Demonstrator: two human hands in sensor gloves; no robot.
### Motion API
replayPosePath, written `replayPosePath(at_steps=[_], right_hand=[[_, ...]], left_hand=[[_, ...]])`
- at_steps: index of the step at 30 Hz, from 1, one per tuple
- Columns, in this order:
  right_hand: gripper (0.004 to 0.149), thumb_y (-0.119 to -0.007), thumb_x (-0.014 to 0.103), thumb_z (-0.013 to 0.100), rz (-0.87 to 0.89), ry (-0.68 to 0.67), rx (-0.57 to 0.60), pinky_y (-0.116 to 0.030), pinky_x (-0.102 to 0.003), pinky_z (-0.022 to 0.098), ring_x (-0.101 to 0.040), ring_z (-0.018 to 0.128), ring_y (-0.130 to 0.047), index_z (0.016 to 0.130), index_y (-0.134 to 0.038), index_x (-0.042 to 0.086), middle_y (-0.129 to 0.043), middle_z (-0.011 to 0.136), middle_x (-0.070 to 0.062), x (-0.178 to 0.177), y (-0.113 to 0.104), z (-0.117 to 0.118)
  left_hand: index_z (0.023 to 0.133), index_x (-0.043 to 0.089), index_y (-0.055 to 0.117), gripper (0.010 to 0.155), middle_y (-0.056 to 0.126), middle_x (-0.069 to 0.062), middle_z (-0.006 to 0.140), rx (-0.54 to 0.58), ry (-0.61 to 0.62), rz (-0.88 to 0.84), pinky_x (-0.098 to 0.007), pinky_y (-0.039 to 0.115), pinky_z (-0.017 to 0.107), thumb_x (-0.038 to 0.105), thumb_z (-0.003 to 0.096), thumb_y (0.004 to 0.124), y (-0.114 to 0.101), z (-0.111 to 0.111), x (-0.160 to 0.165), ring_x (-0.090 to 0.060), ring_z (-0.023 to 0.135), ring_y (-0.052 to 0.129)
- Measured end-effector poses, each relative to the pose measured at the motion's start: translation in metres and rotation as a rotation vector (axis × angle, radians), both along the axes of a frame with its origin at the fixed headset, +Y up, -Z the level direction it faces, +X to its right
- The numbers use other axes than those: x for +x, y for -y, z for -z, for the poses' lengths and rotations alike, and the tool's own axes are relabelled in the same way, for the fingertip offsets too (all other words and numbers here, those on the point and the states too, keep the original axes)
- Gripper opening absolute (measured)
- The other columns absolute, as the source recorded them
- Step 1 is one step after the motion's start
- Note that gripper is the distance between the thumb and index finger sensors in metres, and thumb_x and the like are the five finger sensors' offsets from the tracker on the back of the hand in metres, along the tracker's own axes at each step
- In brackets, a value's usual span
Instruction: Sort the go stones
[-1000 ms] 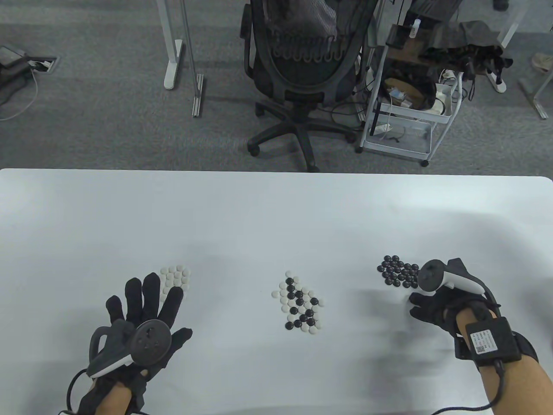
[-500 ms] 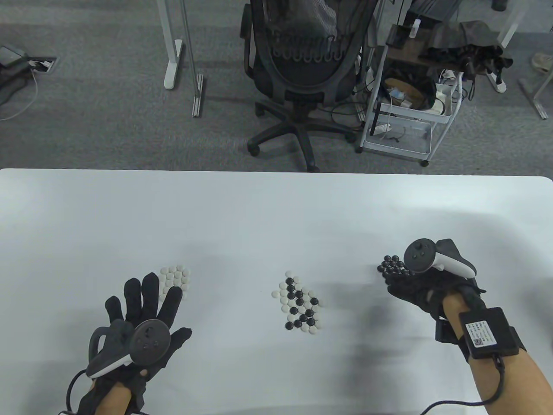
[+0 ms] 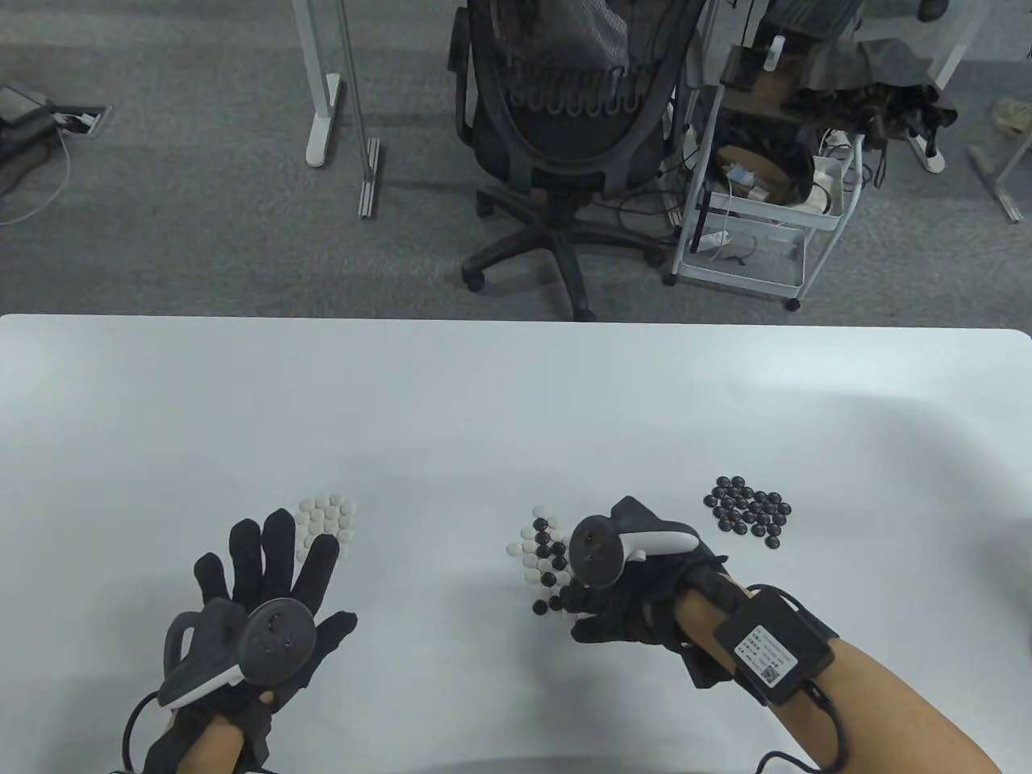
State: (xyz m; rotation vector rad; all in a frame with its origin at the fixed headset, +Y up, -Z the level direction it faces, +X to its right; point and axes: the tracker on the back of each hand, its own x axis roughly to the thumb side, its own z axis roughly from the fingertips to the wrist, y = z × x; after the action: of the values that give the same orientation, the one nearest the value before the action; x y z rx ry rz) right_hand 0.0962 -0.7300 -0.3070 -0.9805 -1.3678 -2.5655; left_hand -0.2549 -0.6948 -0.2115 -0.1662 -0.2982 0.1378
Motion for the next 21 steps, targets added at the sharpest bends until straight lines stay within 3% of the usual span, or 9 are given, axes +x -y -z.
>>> replayPosePath(at_steps=[6,13,16,21], right_hand=[[0.075,-0.055,0.054,0.054,-0.016,-0.026,-0.017,-0.002,-0.083,0.054,-0.056,0.084,0.018,0.115,-0.03,0.019,0.019,0.1,-0.027,-0.023,0.017,0.0],[0.073,-0.055,0.055,0.054,-0.037,-0.061,-0.024,-0.003,-0.083,0.053,-0.057,0.084,0.018,0.114,-0.031,0.02,0.019,0.1,-0.027,-0.026,0.025,-0.006],[0.066,-0.056,0.054,0.054,-0.005,-0.074,-0.063,-0.004,-0.083,0.054,-0.056,0.085,0.017,0.112,-0.044,0.025,0.017,0.102,-0.024,-0.014,0.023,-0.017],[0.059,-0.058,0.053,0.054,-0.054,-0.003,-0.066,-0.005,-0.083,0.055,-0.055,0.086,0.015,0.108,-0.053,0.029,0.013,0.104,-0.022,0.039,0.021,-0.026]], left_hand=[[0.121,0.011,0.02,0.077,-0.011,-0.039,0.113,0.004,0.003,-0.006,-0.085,0.003,0.055,0.051,0.063,0.05,0.0,-0.001,-0.001,-0.064,0.093,-0.012],[0.121,0.011,0.02,0.077,-0.011,-0.039,0.114,0.004,0.007,-0.005,-0.085,0.002,0.055,0.051,0.0629,0.05,-0.001,-0.001,-0.001,-0.064,0.093,-0.012],[0.121,0.011,0.02,0.077,-0.012,-0.039,0.113,0.003,0.007,-0.003,-0.085,0.002,0.055,0.051,0.063,0.05,-0.001,-0.001,-0.001,-0.064,0.093,-0.012],[0.121,0.011,0.02,0.077,-0.011,-0.039,0.113,-0.004,0.009,0.004,-0.085,0.002,0.055,0.051,0.063,0.05,-0.001,0.0,0.0,-0.064,0.092,-0.012]])
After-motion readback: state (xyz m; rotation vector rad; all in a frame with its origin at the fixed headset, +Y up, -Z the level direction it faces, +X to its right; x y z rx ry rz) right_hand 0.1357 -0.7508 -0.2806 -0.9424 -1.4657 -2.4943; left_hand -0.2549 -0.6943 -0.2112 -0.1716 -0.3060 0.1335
